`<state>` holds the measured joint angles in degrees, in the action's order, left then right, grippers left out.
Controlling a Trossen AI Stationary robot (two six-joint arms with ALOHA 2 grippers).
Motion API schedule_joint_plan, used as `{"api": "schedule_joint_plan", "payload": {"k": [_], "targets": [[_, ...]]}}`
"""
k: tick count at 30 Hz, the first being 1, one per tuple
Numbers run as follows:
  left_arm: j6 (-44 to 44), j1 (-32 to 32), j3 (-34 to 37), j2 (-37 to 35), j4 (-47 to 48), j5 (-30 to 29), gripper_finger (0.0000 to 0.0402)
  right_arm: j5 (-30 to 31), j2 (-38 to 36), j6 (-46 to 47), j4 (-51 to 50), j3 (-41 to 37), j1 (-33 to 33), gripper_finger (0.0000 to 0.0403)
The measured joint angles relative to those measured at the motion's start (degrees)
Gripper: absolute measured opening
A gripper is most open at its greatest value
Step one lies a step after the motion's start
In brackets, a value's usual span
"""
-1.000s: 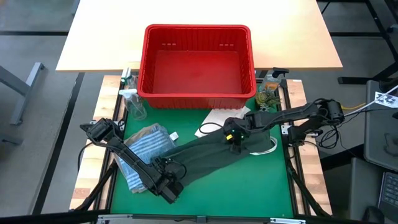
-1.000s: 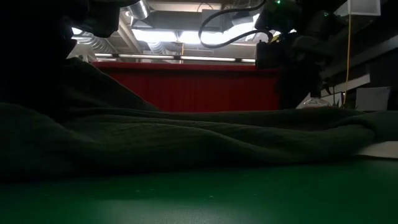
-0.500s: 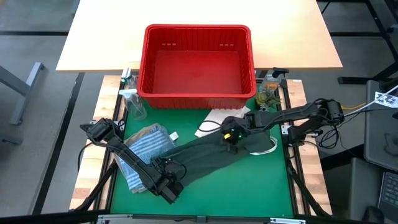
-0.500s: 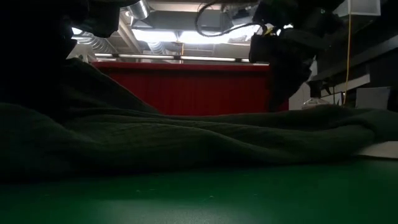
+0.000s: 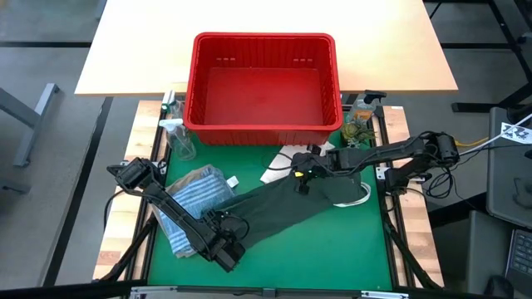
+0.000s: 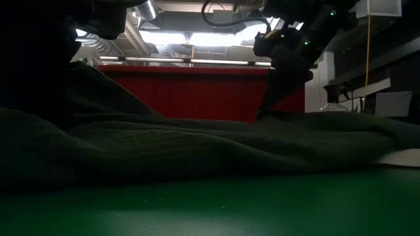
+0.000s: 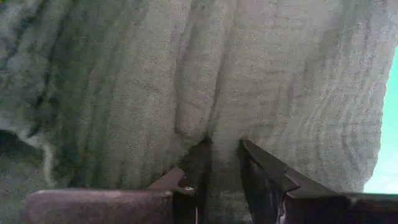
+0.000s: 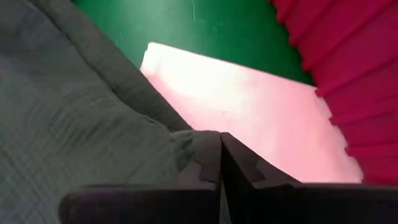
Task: Fold Laundry from Bin
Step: Fold the green polo shirt
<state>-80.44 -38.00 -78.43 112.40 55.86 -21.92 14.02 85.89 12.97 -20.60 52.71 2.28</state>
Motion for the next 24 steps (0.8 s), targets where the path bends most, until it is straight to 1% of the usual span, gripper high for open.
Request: {"api": "schedule_joint_plan", "payload": {"k": [6, 13, 16, 21, 24], "targets": [[0.0, 0.1, 0.0, 0.0, 0.0, 0.0, 0.0080, 1.3, 0.5, 0.0, -0.1, 0.0, 0.0, 0.0005], [0.0, 0.2, 0.0, 0.0, 0.0, 0.1, 0.0080, 3.5, 0.5, 0.0, 0.0, 0.0, 0.0, 0.0027], [0.0, 0.2, 0.0, 0.0, 0.0, 0.1, 0.0080, 3.5, 0.5, 0.0, 0.0, 0.0, 0.0, 0.0052], [0.0, 0.2, 0.0, 0.0, 0.0, 0.3, 0.0080, 3.4, 0.5, 0.0, -0.1, 0.0, 0.0, 0.0117], [0.0, 0.2, 0.0, 0.0, 0.0, 0.3, 0.0080, 2.6, 0.5, -0.6, -3.0, 1.9, 0.0, 0.0149]]}}
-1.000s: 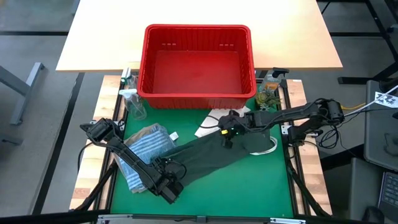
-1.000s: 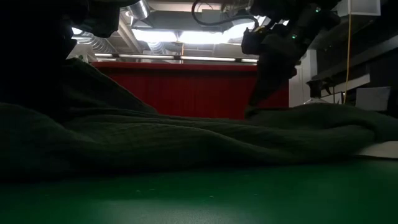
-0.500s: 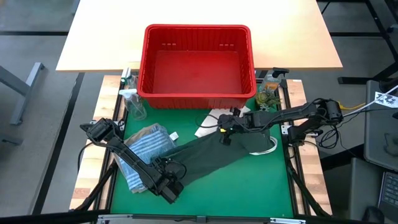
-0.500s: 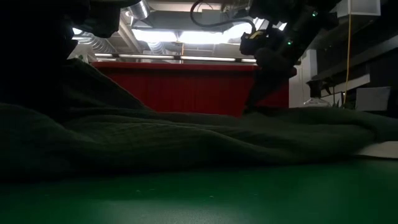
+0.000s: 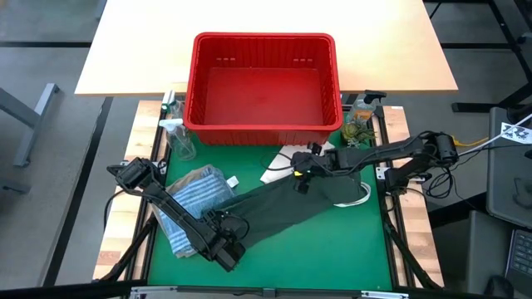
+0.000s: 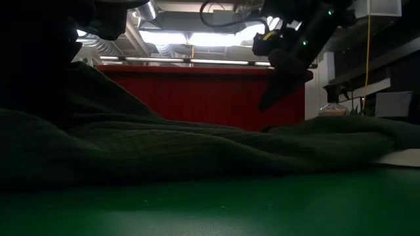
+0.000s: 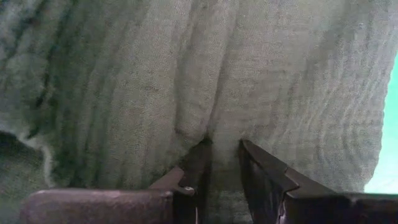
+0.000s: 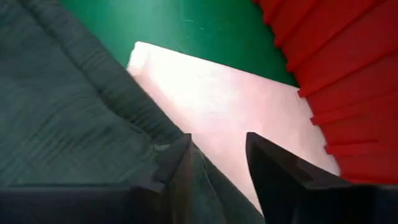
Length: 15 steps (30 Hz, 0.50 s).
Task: Fold Laundry from Bin
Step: Fold the green polo shirt
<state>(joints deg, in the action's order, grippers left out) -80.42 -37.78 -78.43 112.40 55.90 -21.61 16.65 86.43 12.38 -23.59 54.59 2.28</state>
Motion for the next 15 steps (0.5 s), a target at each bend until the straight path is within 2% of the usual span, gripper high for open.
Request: {"api": "schedule_joint_plan", "payload": {"k": [3, 8, 15], "targets": [[0.0, 0.1, 0.0, 0.0, 0.0, 0.2, 0.0080, -1.2, 0.0, -2.3, -6.0, 3.9, 0.0, 0.0165], [-0.3, 0.8, 0.0, 0.0, 0.0, 2.7, 0.0080, -2.5, 0.0, -2.3, -18.9, 11.0, -0.2, 0.0170], [0.6, 0.8, -3.2, 0.0, 2.3, 3.1, 0.0080, -1.8, -0.1, -0.6, -32.2, 14.8, -6.5, 0.0170]]}}
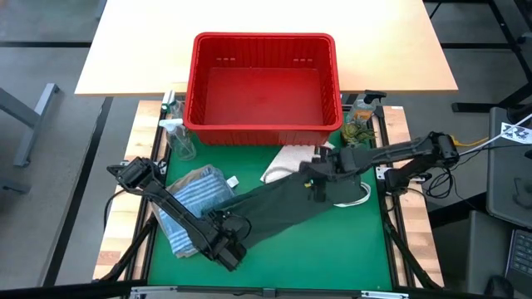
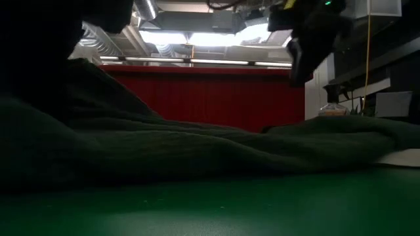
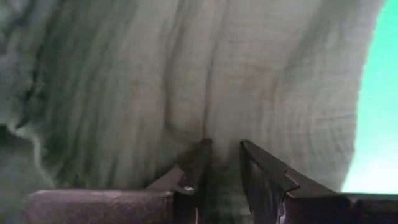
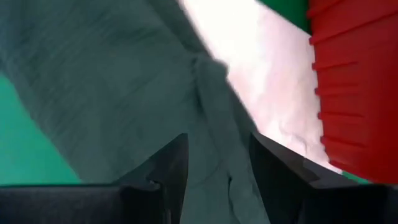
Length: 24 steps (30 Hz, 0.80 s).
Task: Fold Laundry from Bin
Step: Fold the green polo shirt
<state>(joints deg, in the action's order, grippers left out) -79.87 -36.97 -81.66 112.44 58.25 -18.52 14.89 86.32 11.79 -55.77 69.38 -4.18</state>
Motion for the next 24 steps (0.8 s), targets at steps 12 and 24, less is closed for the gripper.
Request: {"api": "schedule_joint_plan", "payload": {"k": [12, 24], "targets": [[5.3, -0.2, -9.6, 0.0, 7.5, 0.5, 0.0080, 2.5, 0.0, 2.1, -1.0, 0.0, -9.4, 0.0170], [12.8, 3.2, -11.0, 0.0, 7.8, 1.4, 0.0157, 2.5, 0.0, 5.1, -0.9, 0.0, -16.1, 0.0170]]}}
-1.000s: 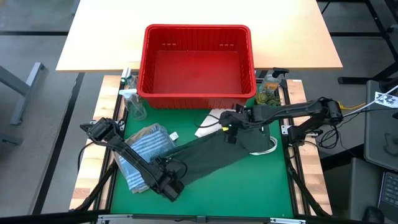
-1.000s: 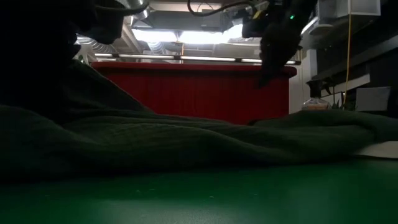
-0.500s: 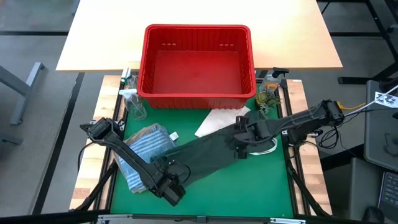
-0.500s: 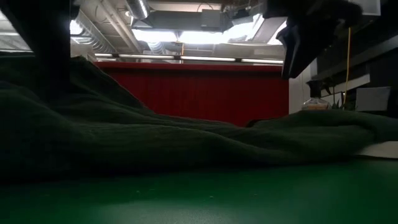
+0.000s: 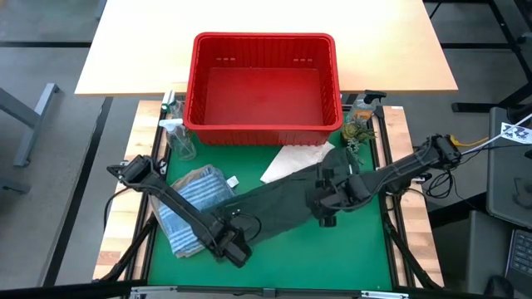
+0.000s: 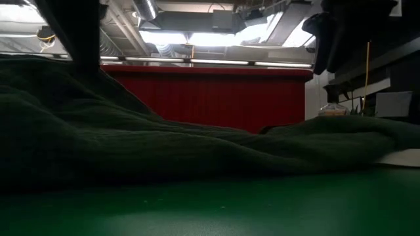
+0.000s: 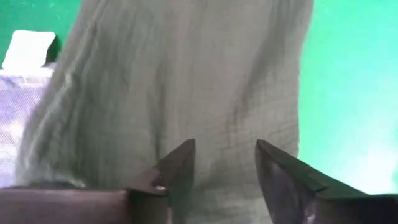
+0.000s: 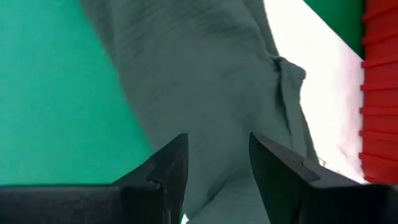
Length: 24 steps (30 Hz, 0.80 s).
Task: Fold Laundry from Bin
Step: Fold the green polo shirt
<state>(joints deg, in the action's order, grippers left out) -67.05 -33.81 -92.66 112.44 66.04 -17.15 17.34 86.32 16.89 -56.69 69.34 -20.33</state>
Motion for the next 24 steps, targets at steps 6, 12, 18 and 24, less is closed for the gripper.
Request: {"api": "schedule_joint_plan", "payload": {"k": [6, 12, 18, 24], "targets": [[3.1, 4.4, 0.0, 0.0, 1.7, 8.8, 0.0207, 0.0, 0.0, 2.6, 0.0, 0.0, -2.8, 0.0170], [9.6, 9.2, 0.0, -0.3, 6.2, 23.5, 0.0205, -0.2, 0.0, 2.8, 0.0, 0.0, -4.6, 0.0170], [12.2, 8.9, 0.0, -6.9, 10.0, 17.2, 0.0202, -0.9, 0.0, 5.1, 0.0, 0.0, -4.9, 0.0170], [9.2, 6.3, 0.0, -15.6, 18.3, 7.3, 0.0202, -1.0, 0.0, 5.3, 0.1, 0.0, -4.8, 0.0170]]}}
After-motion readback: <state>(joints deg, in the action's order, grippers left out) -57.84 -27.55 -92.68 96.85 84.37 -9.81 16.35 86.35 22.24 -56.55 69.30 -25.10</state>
